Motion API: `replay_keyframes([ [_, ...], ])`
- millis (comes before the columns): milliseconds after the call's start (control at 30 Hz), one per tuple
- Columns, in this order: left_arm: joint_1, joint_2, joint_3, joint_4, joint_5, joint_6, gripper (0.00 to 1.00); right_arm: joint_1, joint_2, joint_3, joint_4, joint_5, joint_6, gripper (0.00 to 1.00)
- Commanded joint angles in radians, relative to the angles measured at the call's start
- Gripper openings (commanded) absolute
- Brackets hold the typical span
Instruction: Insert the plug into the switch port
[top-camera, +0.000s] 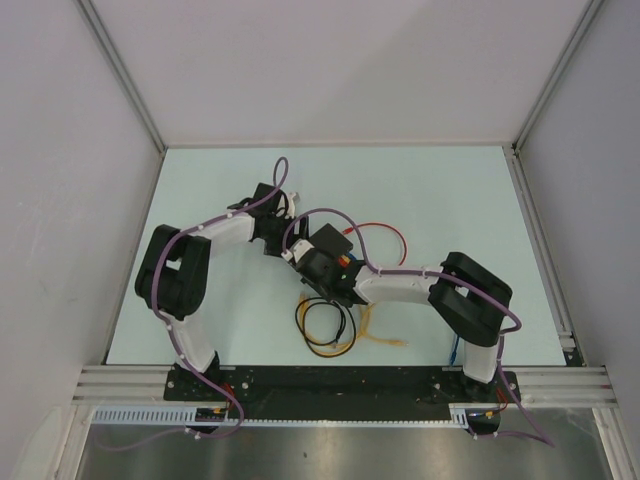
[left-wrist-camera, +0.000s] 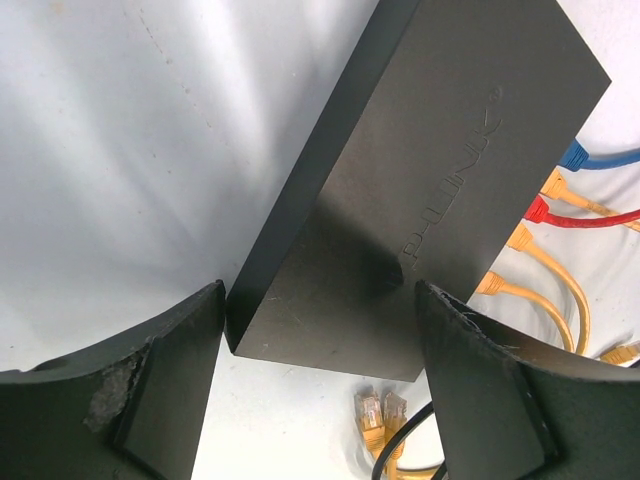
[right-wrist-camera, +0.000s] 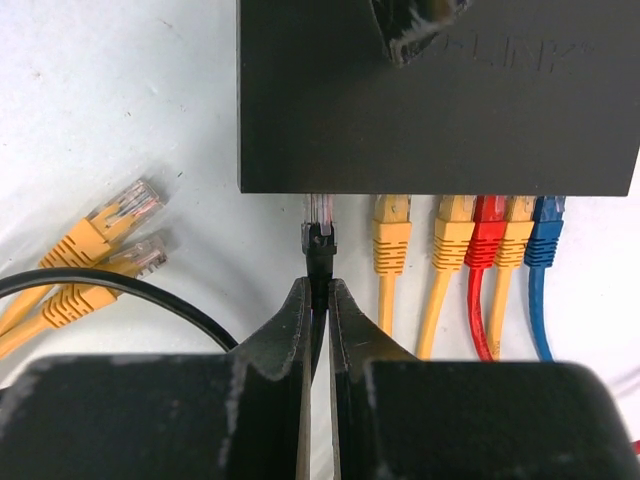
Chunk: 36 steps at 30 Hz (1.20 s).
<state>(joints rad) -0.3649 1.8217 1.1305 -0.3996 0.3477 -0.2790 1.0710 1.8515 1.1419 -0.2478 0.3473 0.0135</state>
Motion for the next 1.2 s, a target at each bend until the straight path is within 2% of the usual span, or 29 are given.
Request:
replay_keyframes([
  [0,-0.020,0.022,0.025,-0.028,0.023,-0.003,0.80,0.015,0.020,0.064,0.031,0.055,-0.038,0.00],
  [333,-0.043,0.031,0.012,-0.062,0.059,-0.038,0.77,0.066,0.048,0.071,0.048,0.216,-0.041,0.00],
  [667,-0.109,0.028,-0.001,-0.102,0.096,-0.046,0.76,0.063,-0.020,0.071,0.162,0.134,-0.078,0.00],
  [967,-0.155,-0.030,-0.067,-0.056,0.234,-0.094,0.73,0.060,-0.018,0.071,0.286,0.099,-0.138,0.00],
  [1167,-0.186,-0.033,-0.077,-0.097,0.255,-0.040,0.73,0.064,-0.035,0.071,0.366,0.099,-0.213,0.00],
])
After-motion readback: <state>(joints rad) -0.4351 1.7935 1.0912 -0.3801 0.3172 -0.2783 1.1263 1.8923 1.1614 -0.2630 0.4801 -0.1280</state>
